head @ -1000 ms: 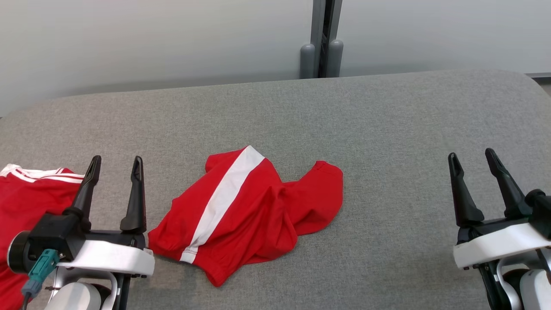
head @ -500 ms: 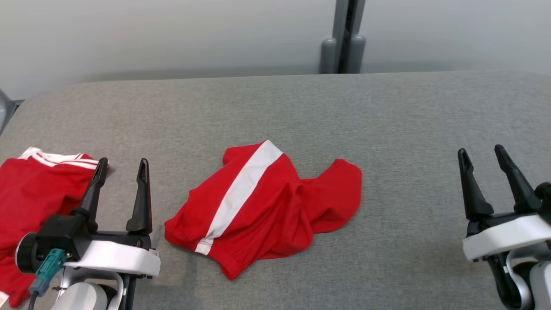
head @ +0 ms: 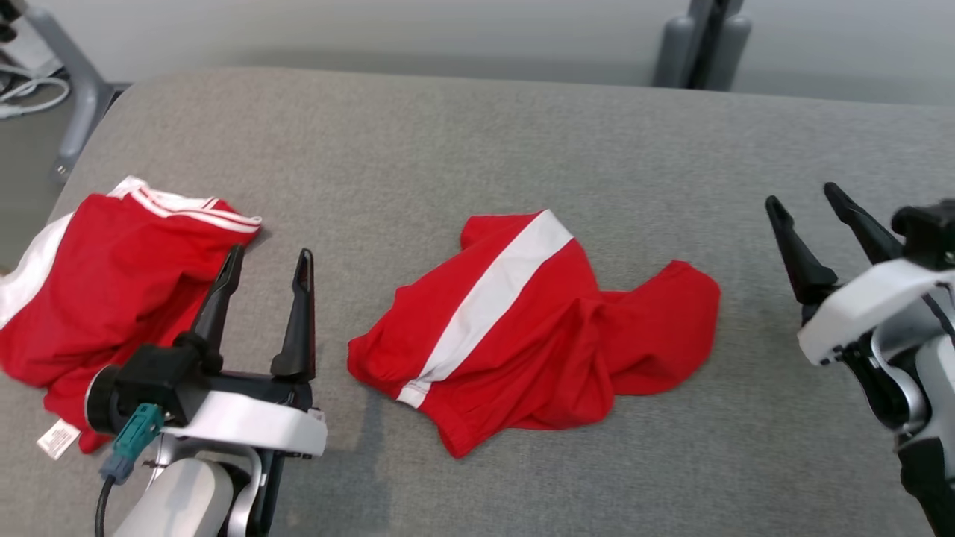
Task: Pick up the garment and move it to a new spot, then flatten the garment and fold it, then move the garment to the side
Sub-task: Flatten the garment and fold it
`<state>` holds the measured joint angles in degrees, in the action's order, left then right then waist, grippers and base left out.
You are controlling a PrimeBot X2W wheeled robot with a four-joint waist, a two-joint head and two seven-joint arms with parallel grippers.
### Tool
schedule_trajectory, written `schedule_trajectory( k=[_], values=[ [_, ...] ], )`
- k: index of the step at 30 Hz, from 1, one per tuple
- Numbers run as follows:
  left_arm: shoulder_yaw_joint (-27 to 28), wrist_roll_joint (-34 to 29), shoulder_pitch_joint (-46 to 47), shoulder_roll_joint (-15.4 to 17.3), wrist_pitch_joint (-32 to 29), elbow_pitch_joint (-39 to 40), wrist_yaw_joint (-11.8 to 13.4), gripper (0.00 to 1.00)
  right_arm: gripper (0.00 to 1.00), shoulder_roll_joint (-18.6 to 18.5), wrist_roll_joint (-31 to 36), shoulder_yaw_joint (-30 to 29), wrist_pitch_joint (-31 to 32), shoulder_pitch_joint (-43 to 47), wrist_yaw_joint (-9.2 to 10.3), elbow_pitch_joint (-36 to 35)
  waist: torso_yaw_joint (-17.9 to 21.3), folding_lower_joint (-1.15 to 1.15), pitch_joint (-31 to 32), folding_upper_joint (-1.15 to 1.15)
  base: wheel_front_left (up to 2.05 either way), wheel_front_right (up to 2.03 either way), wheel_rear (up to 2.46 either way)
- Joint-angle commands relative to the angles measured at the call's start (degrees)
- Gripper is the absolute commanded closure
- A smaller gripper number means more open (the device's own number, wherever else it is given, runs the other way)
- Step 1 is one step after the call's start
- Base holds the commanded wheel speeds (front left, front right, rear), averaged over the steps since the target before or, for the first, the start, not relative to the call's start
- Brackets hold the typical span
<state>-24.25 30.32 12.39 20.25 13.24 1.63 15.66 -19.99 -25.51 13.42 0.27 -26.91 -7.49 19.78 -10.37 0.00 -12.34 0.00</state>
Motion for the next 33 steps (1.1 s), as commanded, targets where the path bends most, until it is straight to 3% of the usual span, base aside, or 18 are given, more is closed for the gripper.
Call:
schedule_trajectory(
  k=[1,10,22,23,25,33],
  values=[
    [-0.29,-0.34,1.73,-0.57,0.42,-0.38,-0.58,0.00,0.00,-0.90,-1.47,2.49,0.56,-2.46,-0.01,1.61,-2.48,0.00,-2.40,0.00,0.00,0.00,0.00],
    [-2.65,-1.18,6.07,-4.44,1.42,-4.15,-3.46,0.00,0.00,-3.99,-8.71,20.69,2.64,-14.57,-0.01,10.49,-7.94,0.00,-6.29,0.00,0.00,0.00,0.00],
    [-3.02,-1.85,7.44,-7.74,1.84,-8.48,-6.14,0.00,0.00,-4.64,-19.85,39.11,3.87,-21.30,-0.01,16.02,-10.72,0.00,-7.48,0.00,0.00,0.00,0.00],
    [-2.98,-2.02,7.55,-7.80,1.86,-8.73,-6.32,0.00,0.22,-4.57,-21.01,40.37,3.88,-21.53,-0.01,16.29,-10.72,0.00,-7.51,0.00,0.00,0.00,0.00],
    [-2.74,-2.22,7.76,-8.12,1.86,-9.11,-6.52,0.00,1.00,-4.48,-23.05,41.65,2.56,-22.08,-0.01,16.77,-10.59,0.00,-7.56,0.00,0.00,0.00,0.00],
    [-1.32,-3.66,7.36,-8.59,1.88,-9.01,-7.24,0.00,1.00,-3.77,-31.30,42.07,-5.25,-20.35,-0.01,14.43,-6.90,0.00,-7.06,0.00,0.00,0.00,0.00]
  ],
)
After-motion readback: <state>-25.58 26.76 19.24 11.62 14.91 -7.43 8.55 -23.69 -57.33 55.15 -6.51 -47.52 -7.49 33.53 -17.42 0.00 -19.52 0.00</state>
